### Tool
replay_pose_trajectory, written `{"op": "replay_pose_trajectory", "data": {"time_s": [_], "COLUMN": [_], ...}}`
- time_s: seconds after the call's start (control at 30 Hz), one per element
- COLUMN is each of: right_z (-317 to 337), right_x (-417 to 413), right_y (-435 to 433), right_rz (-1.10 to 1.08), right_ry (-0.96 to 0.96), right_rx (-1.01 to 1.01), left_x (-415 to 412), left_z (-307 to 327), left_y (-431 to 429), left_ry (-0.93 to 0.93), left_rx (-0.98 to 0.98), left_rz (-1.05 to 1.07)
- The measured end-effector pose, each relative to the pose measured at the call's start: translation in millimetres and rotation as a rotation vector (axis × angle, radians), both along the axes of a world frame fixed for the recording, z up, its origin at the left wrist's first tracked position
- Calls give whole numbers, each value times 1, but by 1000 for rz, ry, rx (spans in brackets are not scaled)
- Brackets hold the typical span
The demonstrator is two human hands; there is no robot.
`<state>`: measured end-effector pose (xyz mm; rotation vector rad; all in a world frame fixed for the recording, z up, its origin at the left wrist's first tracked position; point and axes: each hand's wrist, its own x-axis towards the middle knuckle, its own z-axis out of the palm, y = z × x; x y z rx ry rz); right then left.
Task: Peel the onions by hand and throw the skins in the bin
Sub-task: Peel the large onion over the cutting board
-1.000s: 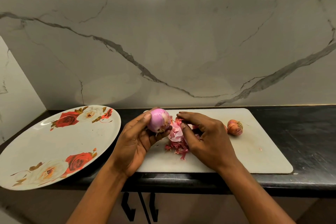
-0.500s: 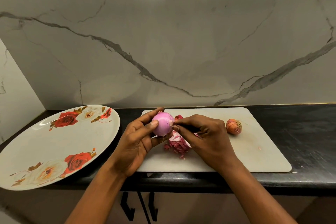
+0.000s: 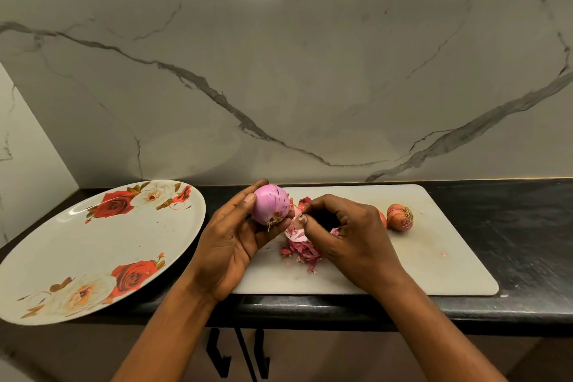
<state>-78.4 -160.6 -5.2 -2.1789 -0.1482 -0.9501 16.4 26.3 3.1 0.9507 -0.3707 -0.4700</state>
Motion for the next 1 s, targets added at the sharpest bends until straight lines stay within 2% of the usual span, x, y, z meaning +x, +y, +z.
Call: {"op": "replay_pose_trajectory", "data": {"time_s": [0.13,0.27,0.63,0.77,1.0], "right_z": [-4,-3,3,3,3], "right_x": [0,0,0,2,1], "right_y": [-4,-1,3,2,1], "right_rz": [-94,-105,60,92,-141], "right_ry": [-17,-21,-5,97,39], "right_rx": [-2,-31,-105,-69,-35], "left_x": [3,3,-2,-2,1], "left_z": [-2,-4,-4,-4,-5], "left_y": [3,4,-2,-2,0], "left_ry": [38,-20,-200,-203,-116], "left_rx": [-28,36,193,197,126], "left_rz": [-3,2,30,23,-4]}}
